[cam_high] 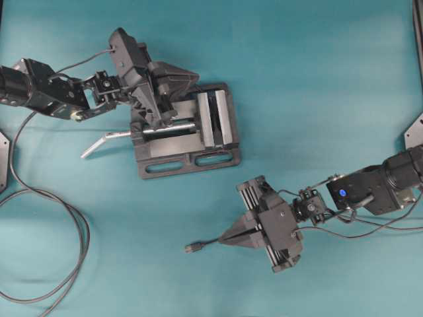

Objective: Insert the USB cable into the fixed female connector.
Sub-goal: 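Move the left gripper away from the vise to the left side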

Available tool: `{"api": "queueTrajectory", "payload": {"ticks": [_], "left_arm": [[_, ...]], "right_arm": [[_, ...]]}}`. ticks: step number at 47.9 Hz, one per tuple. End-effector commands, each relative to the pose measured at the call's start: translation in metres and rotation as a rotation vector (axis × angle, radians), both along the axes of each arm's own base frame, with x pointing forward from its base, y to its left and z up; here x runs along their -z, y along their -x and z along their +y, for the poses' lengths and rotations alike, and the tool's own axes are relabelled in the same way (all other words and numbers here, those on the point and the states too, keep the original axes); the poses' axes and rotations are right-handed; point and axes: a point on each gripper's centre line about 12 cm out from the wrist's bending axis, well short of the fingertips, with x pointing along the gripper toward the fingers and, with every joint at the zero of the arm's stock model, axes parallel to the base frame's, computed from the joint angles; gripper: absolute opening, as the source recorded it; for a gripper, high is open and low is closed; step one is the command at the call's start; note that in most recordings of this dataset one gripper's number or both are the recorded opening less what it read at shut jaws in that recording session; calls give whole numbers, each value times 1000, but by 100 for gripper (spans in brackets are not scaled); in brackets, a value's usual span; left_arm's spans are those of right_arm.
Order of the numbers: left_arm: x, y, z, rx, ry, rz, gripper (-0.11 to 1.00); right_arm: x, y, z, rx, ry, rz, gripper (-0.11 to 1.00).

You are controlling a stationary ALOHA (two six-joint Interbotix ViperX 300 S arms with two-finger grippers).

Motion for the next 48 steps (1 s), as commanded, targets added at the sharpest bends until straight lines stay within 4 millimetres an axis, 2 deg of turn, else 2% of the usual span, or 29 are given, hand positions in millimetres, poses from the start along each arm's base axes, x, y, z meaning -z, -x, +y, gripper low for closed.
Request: {"api": "queueTrajectory", "payload": {"ticks": [1,4,11,19,27,30,33,40,43,45,48], "left_arm": [[-8,-5,-7,46,-15,-14,1],[-6,-4,-10,56,-11,4,4],[-6,0,-18,73,2,30,1],[-14,1,-23,88,4,41,1],[-30,7,-25,96,-12,38,6],[-38,11,-26,98,-23,24,16],[-48,17,-28,100,-33,10,32],[-61,32,-33,104,-14,21,77],[-66,36,-37,114,-4,55,91],[-69,37,-38,116,9,71,96],[-73,38,-41,121,26,97,96]], "right_arm": [[-11,-6,1,3,-15,-37,0],[-12,-6,2,2,-17,-28,2],[-19,-9,2,27,-44,36,0],[-22,-15,2,79,-102,153,0],[-33,-26,5,86,-131,124,0],[-35,-30,5,86,-133,115,0],[-36,-33,5,86,-134,109,1],[-38,-35,6,78,-132,82,1],[-36,-35,6,75,-120,81,7],[-35,-34,5,73,-113,82,14],[-33,-35,4,77,-110,85,26]]}}
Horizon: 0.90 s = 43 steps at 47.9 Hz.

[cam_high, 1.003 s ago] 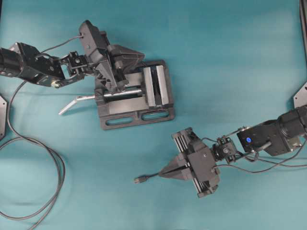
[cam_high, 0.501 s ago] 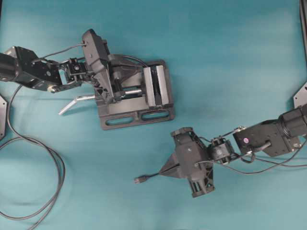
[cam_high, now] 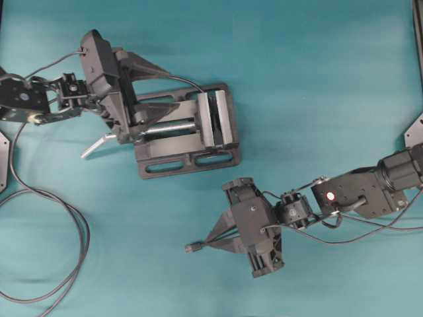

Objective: Insert the USB cable into the fixed female connector.
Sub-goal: 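Move the left gripper away from the vise to the left side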

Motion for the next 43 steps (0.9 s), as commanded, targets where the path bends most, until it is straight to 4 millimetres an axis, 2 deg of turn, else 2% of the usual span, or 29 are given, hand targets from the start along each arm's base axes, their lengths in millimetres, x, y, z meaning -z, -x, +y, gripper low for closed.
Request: {"api": "queueTrajectory", "payload": {"ticks": [1,7,10,22,30,43], "left_arm": [[-19,-2,-8,24,5,-11,96],[-35,-2,-20,70,-12,-21,96],[-39,3,-23,74,-8,-22,96],[-36,43,-34,90,17,49,96],[-50,64,-40,104,4,5,96],[-64,114,-48,110,-14,-88,96]], "right_arm": [[-9,-7,-1,5,-7,-36,33],[-5,-12,-3,11,-5,-29,66],[-3,-16,-2,12,-4,-28,76],[9,-23,0,14,-3,-9,69],[13,-22,0,13,0,2,66],[22,-25,3,8,4,17,62]]}}
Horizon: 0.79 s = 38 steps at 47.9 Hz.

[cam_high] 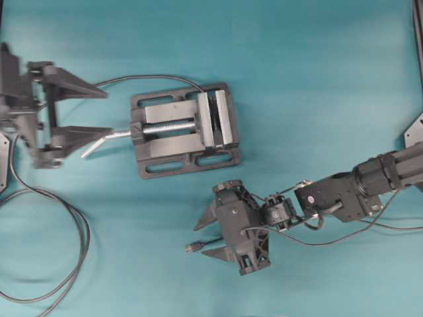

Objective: Insert the USB cable into the fixed female connector.
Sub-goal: 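Move the left gripper away from the vise to the left side, then hold the black USB plug in the right gripper and lift it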

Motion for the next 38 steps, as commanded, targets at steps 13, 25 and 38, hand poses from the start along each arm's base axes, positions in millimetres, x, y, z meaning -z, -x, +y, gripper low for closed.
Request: {"api": "queueTrajectory", "payload": {"ticks": [13,25,38], "left_arm": [[-12,48,-10,34,-18,2,96],[-21,57,-18,93,-69,-39,96],[-11,62,-26,134,-72,-92,96]], "right_arm": [[-6,-6,5,-7,-8,-25,58],[0,-6,10,-19,-6,-13,53],[3,-7,11,-20,-5,-8,48]]}}
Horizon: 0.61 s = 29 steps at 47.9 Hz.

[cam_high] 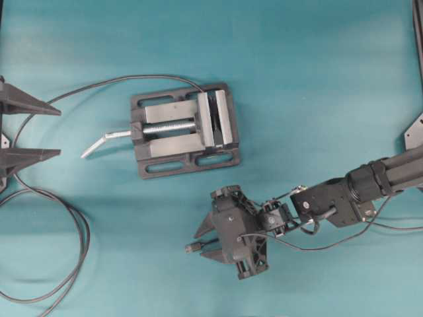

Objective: Insert the USB cable into the fixed female connector.
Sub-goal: 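Hold the black USB plug in the right gripper and lift it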

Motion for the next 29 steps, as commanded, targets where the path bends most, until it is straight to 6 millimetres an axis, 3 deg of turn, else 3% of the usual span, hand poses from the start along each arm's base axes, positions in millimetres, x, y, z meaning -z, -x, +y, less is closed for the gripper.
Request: {"api": "queueTrajectory", "payload": {"ticks": [1,12,23,29], "left_arm": [[-1,0,-2,9,-2,-38,96],[3,2,-1,5,4,-57,96],[3,2,-1,5,5,-58,96],[3,2,-1,4,7,-57,96]], "right_arm": [[-11,-6,3,-2,-11,-35,48],[-8,-5,4,-4,-4,-15,42],[-7,-5,6,-11,-4,-15,27],[-7,-4,10,-18,-4,-15,24]]}}
